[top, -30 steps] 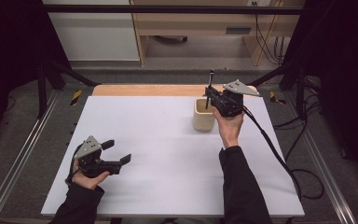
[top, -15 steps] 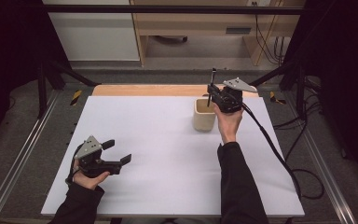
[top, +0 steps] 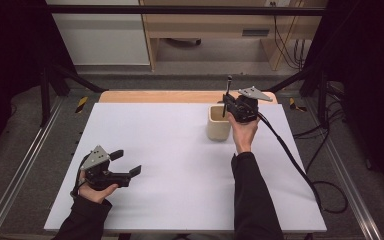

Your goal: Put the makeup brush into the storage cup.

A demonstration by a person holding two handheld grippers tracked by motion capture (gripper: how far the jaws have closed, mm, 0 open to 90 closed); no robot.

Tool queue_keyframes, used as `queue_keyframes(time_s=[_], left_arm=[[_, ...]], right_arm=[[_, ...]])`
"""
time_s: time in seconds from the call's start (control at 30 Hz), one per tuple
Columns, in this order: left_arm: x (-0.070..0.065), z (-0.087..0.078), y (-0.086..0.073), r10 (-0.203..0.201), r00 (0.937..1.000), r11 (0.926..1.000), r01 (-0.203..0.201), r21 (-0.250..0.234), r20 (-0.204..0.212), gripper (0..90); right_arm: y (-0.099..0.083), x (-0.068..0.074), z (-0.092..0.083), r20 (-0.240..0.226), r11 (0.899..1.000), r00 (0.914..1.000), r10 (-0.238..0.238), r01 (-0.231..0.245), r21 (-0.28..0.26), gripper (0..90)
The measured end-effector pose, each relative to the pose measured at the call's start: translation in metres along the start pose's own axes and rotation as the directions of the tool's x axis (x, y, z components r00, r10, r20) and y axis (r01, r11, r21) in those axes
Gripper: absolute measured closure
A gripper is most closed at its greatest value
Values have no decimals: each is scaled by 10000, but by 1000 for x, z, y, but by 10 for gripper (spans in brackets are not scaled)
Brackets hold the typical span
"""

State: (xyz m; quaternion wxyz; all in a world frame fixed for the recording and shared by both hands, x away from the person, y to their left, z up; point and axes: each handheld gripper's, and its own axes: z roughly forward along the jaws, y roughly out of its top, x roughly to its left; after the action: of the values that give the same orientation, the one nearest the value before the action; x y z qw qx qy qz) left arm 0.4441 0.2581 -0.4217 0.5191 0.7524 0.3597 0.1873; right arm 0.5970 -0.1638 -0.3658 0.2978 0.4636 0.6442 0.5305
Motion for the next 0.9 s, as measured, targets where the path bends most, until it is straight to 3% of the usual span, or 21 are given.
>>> queue_keyframes(time_s=[0.9], left_arm=[[0, 0, 0, 27, 10000, 10000, -27, -3, -41, 89]], right_arm=[[-38, -12, 13, 123, 9969, 9997, 215, -224, 755, 835]])
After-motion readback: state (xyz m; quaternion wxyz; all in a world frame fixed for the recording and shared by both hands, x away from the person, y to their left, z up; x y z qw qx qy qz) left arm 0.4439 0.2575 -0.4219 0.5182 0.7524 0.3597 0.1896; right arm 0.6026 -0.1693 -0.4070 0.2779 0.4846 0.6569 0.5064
